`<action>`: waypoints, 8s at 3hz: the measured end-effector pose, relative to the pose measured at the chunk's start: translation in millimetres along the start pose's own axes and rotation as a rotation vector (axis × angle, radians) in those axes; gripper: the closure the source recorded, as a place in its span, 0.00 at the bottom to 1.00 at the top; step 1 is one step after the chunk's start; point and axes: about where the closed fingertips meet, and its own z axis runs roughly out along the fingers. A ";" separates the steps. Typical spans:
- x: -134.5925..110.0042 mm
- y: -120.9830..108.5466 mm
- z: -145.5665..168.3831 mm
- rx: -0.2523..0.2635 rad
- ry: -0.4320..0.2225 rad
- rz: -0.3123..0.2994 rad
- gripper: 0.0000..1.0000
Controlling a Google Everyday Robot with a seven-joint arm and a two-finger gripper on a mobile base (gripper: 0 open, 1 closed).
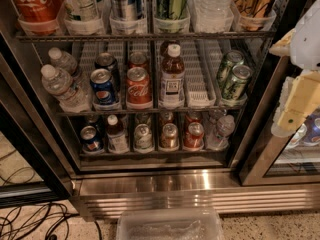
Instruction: Pick blue plastic bottle from middle shelf of fridge
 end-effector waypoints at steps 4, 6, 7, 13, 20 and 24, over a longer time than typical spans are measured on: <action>-22.0 37.6 65.6 0.026 -0.190 0.214 0.00; -69.8 30.4 107.1 0.096 -0.434 0.329 0.00; -73.8 20.7 102.1 0.133 -0.453 0.335 0.00; -131.2 -28.2 125.2 0.435 -0.768 0.481 0.00; -154.3 -60.4 158.2 0.689 -0.937 0.642 0.28; -161.1 -85.2 170.1 0.684 -0.921 0.725 0.30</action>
Offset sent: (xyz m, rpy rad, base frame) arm 0.0009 0.0073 -0.0230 0.0805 -0.0003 -0.0698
